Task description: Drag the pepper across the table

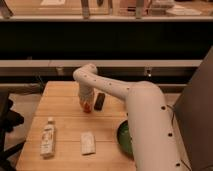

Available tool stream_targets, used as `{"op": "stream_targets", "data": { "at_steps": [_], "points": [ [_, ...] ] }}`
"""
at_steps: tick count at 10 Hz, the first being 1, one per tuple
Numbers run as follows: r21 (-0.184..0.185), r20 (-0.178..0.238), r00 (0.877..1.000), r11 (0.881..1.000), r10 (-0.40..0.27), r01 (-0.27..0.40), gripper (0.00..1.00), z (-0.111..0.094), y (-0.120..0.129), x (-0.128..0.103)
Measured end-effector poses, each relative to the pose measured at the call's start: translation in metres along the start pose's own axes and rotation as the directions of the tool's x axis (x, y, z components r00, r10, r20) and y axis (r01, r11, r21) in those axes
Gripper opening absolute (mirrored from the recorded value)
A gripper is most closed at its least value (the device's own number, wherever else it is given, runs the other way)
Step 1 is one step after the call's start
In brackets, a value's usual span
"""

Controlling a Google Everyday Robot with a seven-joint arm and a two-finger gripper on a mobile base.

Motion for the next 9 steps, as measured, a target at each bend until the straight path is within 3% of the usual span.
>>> {"op": "stream_targets", "data": {
  "at_steps": [6,9],
  "points": [
    [0.012,0.002,1.0,1.0,0.025,-0.025,0.0,-0.003,0.026,-0.013],
    [0.019,0.003,1.0,0.999,0.029,-0.029,0.0,-0.002,0.024,-0.018]
  ]
}}
